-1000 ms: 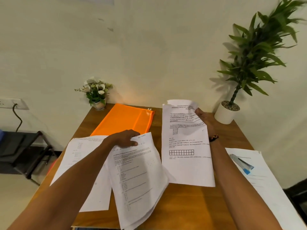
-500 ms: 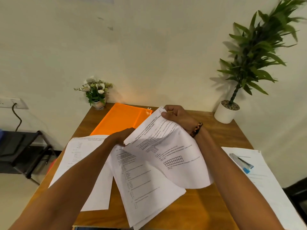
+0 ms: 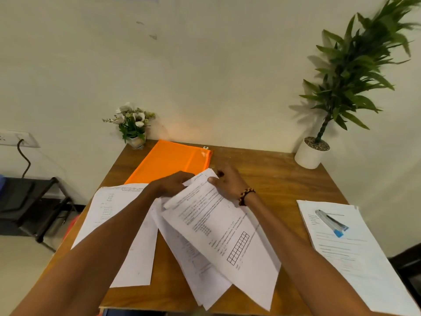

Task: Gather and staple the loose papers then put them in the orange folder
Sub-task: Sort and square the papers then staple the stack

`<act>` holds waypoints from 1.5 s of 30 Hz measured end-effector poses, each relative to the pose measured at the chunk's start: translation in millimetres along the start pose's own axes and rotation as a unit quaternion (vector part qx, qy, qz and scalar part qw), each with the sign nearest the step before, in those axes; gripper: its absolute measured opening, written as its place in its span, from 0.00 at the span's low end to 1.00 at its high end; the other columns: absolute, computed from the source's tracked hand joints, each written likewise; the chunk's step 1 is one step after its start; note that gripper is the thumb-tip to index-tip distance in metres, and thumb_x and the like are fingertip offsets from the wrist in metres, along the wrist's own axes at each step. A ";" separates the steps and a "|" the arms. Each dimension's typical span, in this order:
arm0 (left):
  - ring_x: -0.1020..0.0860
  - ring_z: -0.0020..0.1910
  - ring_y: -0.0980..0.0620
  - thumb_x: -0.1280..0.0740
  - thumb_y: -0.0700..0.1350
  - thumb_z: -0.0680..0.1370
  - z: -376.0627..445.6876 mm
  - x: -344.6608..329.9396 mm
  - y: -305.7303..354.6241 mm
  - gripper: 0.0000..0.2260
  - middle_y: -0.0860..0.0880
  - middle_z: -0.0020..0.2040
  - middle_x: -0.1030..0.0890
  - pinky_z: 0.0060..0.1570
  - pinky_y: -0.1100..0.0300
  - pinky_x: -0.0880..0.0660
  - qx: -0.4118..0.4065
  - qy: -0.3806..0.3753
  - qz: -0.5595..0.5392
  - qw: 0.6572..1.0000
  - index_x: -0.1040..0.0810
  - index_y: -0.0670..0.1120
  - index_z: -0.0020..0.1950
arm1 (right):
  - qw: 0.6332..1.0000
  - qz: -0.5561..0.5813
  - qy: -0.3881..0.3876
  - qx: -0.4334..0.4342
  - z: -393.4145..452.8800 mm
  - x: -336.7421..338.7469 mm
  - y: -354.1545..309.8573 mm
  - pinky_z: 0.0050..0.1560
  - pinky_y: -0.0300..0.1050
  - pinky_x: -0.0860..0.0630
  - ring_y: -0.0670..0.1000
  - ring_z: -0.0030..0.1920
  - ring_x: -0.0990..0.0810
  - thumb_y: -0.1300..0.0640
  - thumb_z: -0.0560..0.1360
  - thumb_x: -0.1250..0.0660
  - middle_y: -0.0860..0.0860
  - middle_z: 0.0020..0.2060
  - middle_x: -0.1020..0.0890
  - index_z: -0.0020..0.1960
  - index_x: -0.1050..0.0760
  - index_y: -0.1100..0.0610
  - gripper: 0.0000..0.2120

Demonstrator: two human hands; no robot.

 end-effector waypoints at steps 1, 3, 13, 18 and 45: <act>0.21 0.59 0.57 0.33 0.51 0.82 -1.4 0.7 3.7 0.14 0.55 0.62 0.19 0.54 0.62 0.25 0.012 -0.001 -0.015 1.000 0.22 0.52 0.68 | 0.999 -0.018 0.035 -0.004 -2.1 0.1 5.2 0.45 0.48 0.28 0.54 0.48 0.24 0.47 0.77 0.30 0.50 0.41 0.24 0.41 0.26 0.59 0.15; 0.20 0.59 0.55 0.38 0.52 0.84 -2.6 -2.0 6.6 0.14 0.54 0.63 0.19 0.57 0.58 0.24 0.022 -0.006 -0.044 0.999 0.23 0.52 0.68 | 0.997 -0.016 0.077 -0.027 -4.2 -4.7 20.0 0.44 0.46 0.27 0.50 0.47 0.27 0.47 0.77 0.30 0.50 0.45 0.26 0.40 0.27 0.55 0.14; 0.24 0.64 0.51 0.42 0.60 0.83 -2.1 -16.3 9.4 0.20 0.54 0.68 0.23 0.63 0.51 0.29 0.037 -0.026 -0.029 0.999 0.29 0.54 0.72 | 0.969 0.181 0.137 -0.102 -15.9 -30.1 47.2 0.43 0.51 0.17 0.50 0.46 0.17 0.56 0.75 0.26 0.51 0.46 0.18 0.57 0.32 0.48 0.18; 0.24 0.63 0.50 0.39 0.53 0.84 2.4 -23.5 7.5 0.17 0.52 0.68 0.24 0.60 0.54 0.27 -0.003 -0.038 0.043 0.998 0.30 0.52 0.72 | 0.974 0.199 0.066 -0.091 -14.7 -45.7 43.5 0.43 0.43 0.19 0.49 0.48 0.16 0.52 0.74 0.25 0.49 0.48 0.16 0.56 0.23 0.55 0.14; 0.26 0.43 0.57 0.30 0.53 0.80 -94.5 77.2 -99.8 0.13 0.51 0.49 0.19 0.43 0.68 0.31 0.131 0.216 0.142 0.957 0.18 0.43 0.56 | 0.930 0.354 -0.021 -0.094 -40.2 -82.4 31.9 0.48 0.58 0.16 0.59 0.51 0.14 0.68 0.78 0.33 0.57 0.51 0.14 0.58 0.23 0.62 0.10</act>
Point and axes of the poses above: each hand's wrist, its own z-axis towards the middle knuckle, its own x-axis out of the back of the hand, y = z × x, the point moved 9 cm from there along z, towards the middle knuckle
